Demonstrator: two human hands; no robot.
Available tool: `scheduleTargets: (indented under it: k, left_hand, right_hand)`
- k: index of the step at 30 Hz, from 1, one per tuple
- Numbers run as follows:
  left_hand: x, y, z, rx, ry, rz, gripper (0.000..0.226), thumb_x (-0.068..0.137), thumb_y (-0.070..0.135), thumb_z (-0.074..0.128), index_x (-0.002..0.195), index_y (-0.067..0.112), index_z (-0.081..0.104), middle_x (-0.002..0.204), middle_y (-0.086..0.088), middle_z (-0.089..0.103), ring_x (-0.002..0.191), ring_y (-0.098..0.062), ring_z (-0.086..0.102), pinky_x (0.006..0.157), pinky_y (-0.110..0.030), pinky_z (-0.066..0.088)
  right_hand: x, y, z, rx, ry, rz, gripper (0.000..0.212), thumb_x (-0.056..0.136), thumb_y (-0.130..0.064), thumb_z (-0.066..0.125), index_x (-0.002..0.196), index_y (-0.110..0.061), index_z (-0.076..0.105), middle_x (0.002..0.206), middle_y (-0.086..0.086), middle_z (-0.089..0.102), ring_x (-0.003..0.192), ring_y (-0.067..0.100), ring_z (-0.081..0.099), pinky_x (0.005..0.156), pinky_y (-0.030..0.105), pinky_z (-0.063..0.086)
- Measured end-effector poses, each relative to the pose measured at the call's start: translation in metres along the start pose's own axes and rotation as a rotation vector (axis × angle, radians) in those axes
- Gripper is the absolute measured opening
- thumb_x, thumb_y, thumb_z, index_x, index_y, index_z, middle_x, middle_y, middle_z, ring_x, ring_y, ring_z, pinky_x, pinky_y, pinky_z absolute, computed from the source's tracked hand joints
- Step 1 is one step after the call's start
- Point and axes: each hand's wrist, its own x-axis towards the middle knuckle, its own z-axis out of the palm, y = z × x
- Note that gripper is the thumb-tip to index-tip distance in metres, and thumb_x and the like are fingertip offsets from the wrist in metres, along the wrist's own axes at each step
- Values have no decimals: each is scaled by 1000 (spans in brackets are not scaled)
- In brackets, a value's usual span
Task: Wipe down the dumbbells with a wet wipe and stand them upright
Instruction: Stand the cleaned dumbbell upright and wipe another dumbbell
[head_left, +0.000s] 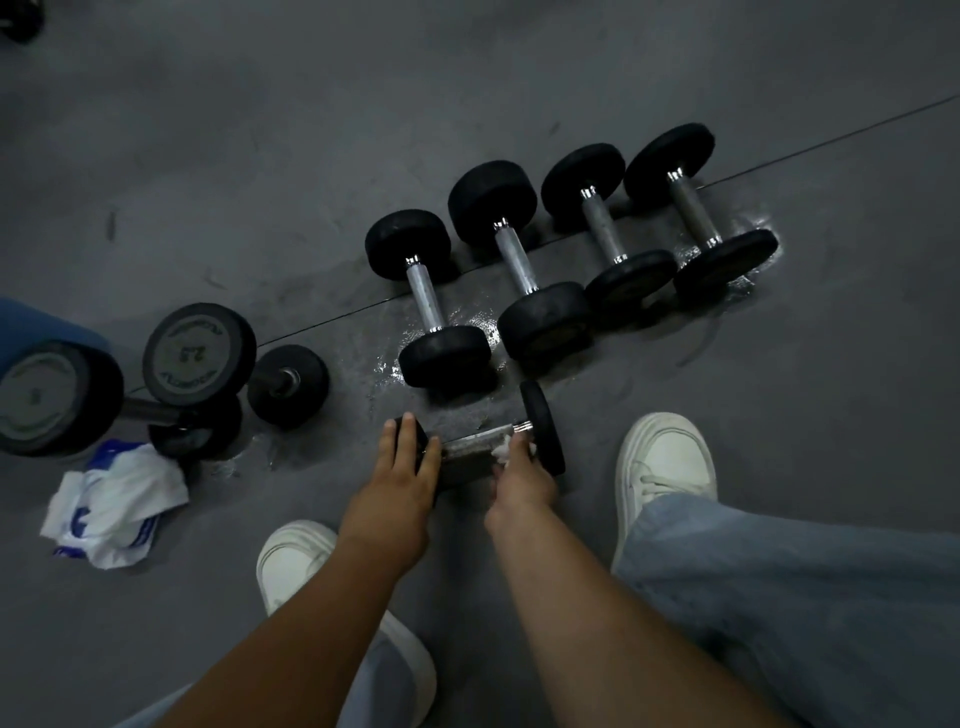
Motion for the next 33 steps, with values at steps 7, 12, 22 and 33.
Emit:
scheduleTargets:
  k: [7, 12, 22, 33]
  left_hand:
    - [0, 1, 0, 6, -8, -1, 91, 86, 18, 62, 157, 18, 6, 159, -16, -28, 148, -36, -23, 108, -37, 41]
    - [-2, 1, 2, -16, -3, -3, 90, 84, 17, 63, 157, 19, 11, 159, -15, -29, 147, -36, -24, 111, -38, 38]
    - [1, 0, 5, -53, 16, 4, 89, 79, 20, 68, 155, 17, 20, 160, -17, -26, 147, -37, -23, 112, -40, 38]
    - [1, -3, 2, -34, 13, 14, 87, 83, 18, 64, 156, 17, 16, 159, -15, -28, 147, -36, -25, 110, -39, 40]
  right_hand:
    - [-12, 26, -10, -478, -89, -582, 15, 92, -15, 55, 103, -26, 54, 104, 12, 62, 87, 24, 64, 74, 30, 54]
    - [-20, 17, -16, -37, -19, -265, 29, 91, 8, 50, 81, -19, 51, 107, 13, 61, 77, 21, 59, 58, 26, 52]
    - [-23, 28, -50, -1485, -96, -965, 77, 88, -2, 42, 154, -9, 3, 162, -1, -11, 133, 24, 38, 95, 32, 45]
    - [-15, 4, -46, -1628, -239, -991, 87, 84, 2, 45, 155, -14, -2, 158, -8, -27, 122, 27, 49, 94, 34, 47]
